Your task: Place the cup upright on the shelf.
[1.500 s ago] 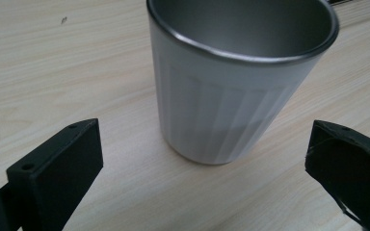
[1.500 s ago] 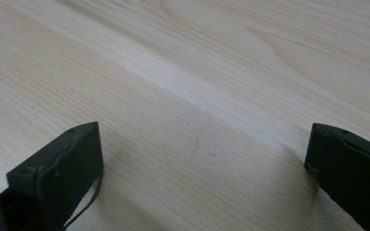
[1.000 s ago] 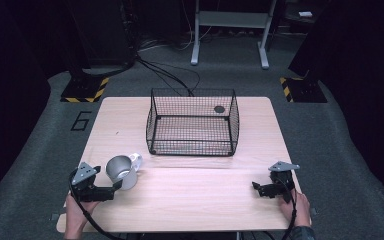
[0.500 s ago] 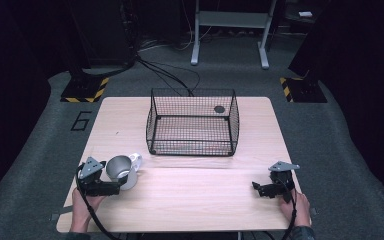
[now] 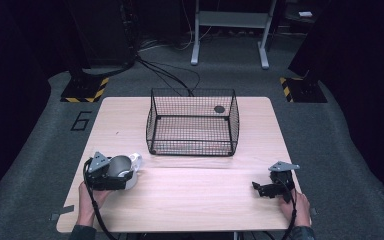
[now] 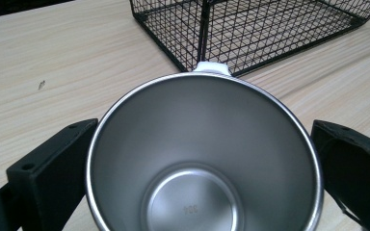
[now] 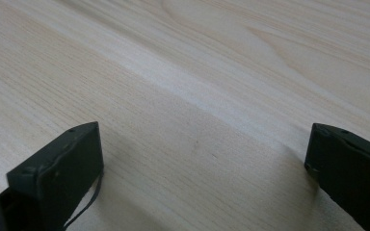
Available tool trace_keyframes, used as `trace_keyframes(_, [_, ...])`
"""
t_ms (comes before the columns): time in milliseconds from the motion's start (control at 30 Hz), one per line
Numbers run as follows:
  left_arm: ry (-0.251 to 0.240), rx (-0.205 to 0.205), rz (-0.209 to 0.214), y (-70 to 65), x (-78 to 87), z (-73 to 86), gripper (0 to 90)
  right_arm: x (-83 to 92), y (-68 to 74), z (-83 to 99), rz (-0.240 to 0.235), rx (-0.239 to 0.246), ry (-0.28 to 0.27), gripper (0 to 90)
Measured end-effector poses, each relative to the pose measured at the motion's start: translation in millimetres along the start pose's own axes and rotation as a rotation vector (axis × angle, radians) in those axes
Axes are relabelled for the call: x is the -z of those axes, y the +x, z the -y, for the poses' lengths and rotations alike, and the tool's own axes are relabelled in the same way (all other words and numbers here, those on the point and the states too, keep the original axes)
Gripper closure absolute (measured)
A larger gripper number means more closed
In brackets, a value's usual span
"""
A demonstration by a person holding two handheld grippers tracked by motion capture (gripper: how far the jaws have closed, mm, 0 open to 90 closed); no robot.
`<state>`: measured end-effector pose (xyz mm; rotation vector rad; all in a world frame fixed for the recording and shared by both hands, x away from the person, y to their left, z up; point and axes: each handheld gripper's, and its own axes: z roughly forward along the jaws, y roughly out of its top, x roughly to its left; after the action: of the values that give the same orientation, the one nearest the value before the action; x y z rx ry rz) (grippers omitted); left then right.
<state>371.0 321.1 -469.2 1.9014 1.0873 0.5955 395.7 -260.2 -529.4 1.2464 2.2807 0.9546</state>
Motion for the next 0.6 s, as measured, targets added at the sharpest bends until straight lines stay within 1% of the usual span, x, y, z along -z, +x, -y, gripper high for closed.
trace_keyframes(67, [-0.001, 0.005, -0.003, -0.5, -0.7, 0.2, 0.0, 0.0, 0.0, 0.0, 0.0, 0.001, 0.0, 0.0])
trace_keyframes(133, [-0.001, 0.0, -0.006, -0.6, -1.6, 0.6, 0.2, 0.0, 0.1, 0.0, 0.0, -0.001, 0.0, 0.0])
trace_keyframes(200, [0.0, 0.002, -0.009, -0.5, -2.4, 1.1, 1.9, 0.0, -0.1, 0.0, 0.0, 0.002, 0.0, 0.0])
trace_keyframes(333, [0.005, -0.01, -0.031, -1.5, -2.2, 1.6, 3.4, 0.0, 0.1, 0.0, 0.0, -0.002, 0.0, 0.0])
trace_keyframes(367, [0.003, -0.009, -0.032, -1.6, -2.1, 2.0, 5.1, 0.0, -0.1, 0.1, 0.0, 0.002, 0.0, 0.0])
trace_keyframes(500, [0.001, -0.002, -0.042, -2.7, -2.0, 2.5, 5.6, 0.0, 0.1, 0.0, 0.0, -0.001, 0.0, 0.0])
trace_keyframes(600, [-0.003, -0.004, -0.041, -2.5, -1.8, 2.9, 5.9, 0.0, 0.0, 0.1, 0.0, 0.001, 0.0, 0.0])
